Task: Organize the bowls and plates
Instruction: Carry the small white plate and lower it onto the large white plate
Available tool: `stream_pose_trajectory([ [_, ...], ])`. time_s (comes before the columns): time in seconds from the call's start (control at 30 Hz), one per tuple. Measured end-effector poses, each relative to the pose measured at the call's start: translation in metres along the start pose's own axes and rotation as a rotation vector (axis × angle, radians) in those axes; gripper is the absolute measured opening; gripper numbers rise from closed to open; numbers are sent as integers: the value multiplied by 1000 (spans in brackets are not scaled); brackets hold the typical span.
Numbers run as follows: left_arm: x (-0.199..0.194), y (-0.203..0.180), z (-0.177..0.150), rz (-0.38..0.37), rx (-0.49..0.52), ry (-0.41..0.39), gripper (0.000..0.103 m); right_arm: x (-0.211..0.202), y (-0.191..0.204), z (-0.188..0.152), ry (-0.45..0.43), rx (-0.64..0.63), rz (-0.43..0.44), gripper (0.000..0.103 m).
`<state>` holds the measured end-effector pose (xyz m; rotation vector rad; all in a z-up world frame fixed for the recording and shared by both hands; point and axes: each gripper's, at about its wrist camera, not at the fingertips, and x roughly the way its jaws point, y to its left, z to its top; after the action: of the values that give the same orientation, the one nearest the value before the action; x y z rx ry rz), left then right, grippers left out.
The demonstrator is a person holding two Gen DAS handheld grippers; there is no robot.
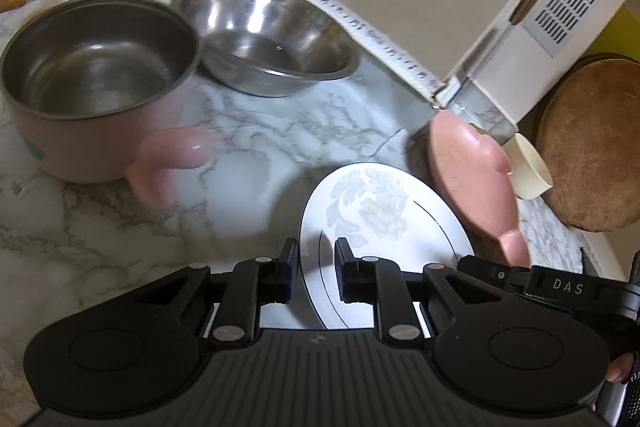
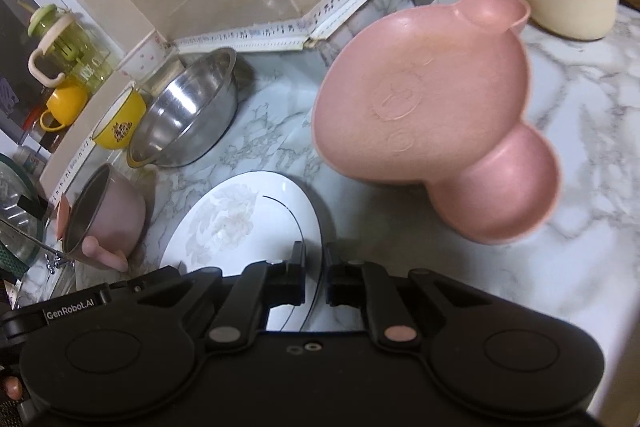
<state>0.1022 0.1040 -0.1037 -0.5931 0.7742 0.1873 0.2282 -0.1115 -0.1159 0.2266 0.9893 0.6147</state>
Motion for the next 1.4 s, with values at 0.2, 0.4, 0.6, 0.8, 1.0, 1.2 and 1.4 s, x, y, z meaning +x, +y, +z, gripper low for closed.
stream_pose_trajectory([
  [0.2, -5, -27, 2, -50, 50, 9, 18, -33, -11, -4, -52, 55, -8, 9],
  [0.4, -3, -71, -2, -133, 140, 34, 18, -82, -32, -12, -130, 127, -51, 8],
  [0.6, 7, -123, -15, -230, 244, 87, 18, -136, -58, -35, -217, 204, -129, 8],
  [0.8, 21, -178, -37, -323, 374, 145, 18, -183, -89, -62, -302, 292, -216, 8],
  [1.0, 36, -222, -64, -380, 475, 206, 18, -218, -121, -95, -359, 390, -288, 8],
  [1.2, 49, -248, -90, -395, 549, 260, 18, -232, -148, -122, -379, 475, -339, 8],
  [1.4, 62, -264, -107, -386, 598, 289, 18, -235, -167, -134, -374, 510, -360, 8],
])
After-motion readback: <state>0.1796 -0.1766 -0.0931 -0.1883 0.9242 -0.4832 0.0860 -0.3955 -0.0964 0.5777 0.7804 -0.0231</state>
